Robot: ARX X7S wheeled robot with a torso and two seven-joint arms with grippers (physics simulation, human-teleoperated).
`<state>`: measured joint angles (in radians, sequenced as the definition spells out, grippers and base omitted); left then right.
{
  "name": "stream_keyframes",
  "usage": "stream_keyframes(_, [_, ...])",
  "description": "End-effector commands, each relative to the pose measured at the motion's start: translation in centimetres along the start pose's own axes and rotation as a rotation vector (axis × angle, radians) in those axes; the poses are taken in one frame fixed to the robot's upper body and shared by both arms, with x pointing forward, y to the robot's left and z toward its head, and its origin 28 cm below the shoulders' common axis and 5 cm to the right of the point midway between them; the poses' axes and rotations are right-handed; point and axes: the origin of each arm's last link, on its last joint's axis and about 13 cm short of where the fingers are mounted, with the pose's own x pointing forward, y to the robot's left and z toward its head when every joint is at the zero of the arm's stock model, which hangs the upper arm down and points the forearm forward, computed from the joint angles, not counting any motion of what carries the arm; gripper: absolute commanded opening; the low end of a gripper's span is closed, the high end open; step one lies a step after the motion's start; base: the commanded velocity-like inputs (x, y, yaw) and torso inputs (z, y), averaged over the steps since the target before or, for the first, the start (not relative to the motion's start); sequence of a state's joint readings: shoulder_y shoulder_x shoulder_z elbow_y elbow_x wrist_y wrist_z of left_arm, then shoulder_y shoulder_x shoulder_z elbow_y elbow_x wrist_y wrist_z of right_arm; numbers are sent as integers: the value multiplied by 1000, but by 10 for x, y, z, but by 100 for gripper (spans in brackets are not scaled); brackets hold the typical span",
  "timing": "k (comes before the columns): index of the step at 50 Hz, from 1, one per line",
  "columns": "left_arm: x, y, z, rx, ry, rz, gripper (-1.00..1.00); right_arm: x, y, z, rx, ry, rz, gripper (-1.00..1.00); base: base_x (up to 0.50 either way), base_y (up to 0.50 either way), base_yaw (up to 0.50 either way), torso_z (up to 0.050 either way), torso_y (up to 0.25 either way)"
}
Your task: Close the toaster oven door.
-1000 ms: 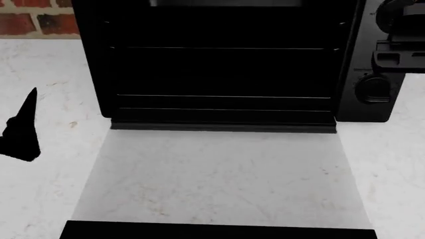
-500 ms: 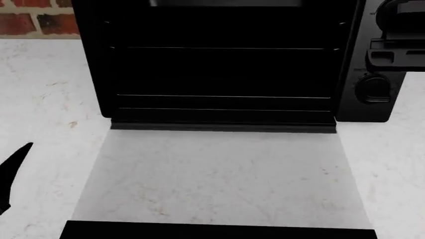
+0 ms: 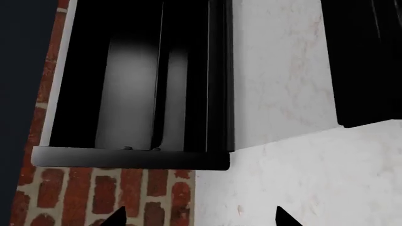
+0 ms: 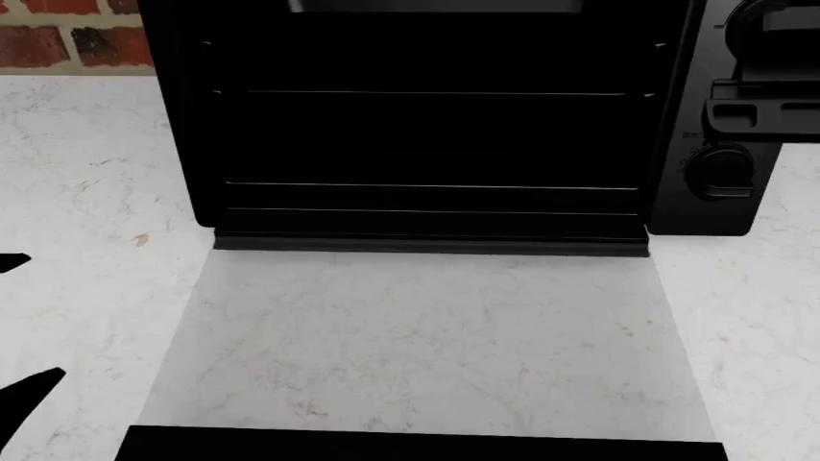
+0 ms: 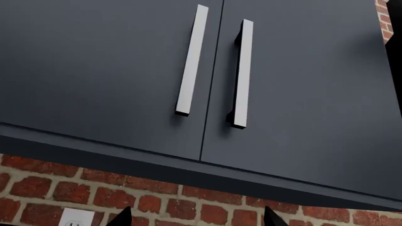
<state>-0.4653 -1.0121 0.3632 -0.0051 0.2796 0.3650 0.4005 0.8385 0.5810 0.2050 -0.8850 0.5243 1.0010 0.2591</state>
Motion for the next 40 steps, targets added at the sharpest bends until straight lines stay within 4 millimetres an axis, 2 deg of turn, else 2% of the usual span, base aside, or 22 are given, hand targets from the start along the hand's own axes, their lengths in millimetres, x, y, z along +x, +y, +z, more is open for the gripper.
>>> stream_keyframes(1, [2, -7, -1, 58, -11, -80, 100, -1, 0, 0, 1, 0, -2, 100, 0, 0, 0, 0, 0])
stream_keyframes(20, [29, -19, -8, 72, -21, -126, 100, -4, -3, 1, -5, 1, -14, 100, 0, 0, 0, 0, 0])
stream_keyframes(40, [59, -16, -12, 89, -66, -152, 100, -5, -5, 0, -7, 5, -23, 100, 0, 0, 0, 0, 0])
